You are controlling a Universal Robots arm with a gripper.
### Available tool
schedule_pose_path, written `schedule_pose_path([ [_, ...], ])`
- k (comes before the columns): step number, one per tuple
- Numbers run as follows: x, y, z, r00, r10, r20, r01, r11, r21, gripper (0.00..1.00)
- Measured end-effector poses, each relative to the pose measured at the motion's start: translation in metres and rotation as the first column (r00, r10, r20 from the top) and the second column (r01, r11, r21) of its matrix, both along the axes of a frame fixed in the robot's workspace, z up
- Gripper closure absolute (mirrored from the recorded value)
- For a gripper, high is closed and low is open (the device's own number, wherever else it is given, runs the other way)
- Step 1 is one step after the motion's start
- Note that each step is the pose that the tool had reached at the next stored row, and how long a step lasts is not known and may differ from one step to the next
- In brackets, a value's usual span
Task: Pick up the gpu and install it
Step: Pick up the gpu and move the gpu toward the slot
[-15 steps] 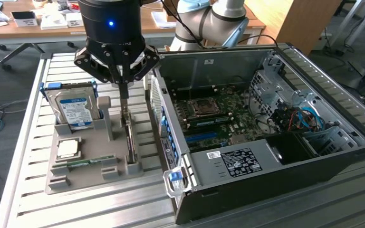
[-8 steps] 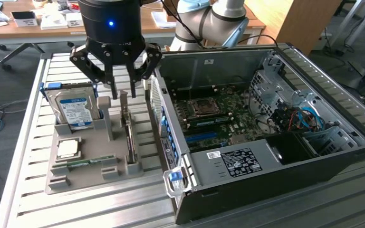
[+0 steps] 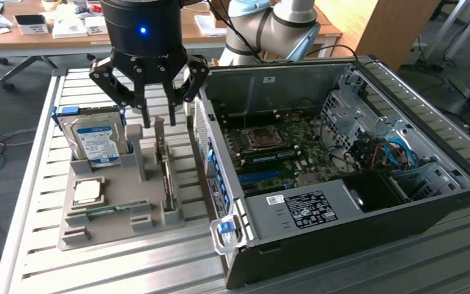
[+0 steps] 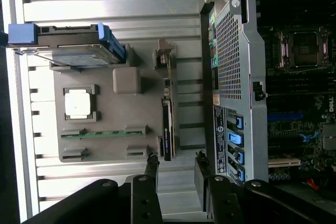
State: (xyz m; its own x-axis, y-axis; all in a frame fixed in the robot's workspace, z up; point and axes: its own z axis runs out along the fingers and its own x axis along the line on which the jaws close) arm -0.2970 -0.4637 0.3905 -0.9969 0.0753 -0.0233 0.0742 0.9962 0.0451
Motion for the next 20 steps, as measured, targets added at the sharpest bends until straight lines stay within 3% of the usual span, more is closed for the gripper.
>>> schedule_pose_path([
  [20, 0.0000, 0.0000, -0.0068, 1.0000, 0.000, 0.0001, 0.000, 1.0000, 0.0001, 0.58],
])
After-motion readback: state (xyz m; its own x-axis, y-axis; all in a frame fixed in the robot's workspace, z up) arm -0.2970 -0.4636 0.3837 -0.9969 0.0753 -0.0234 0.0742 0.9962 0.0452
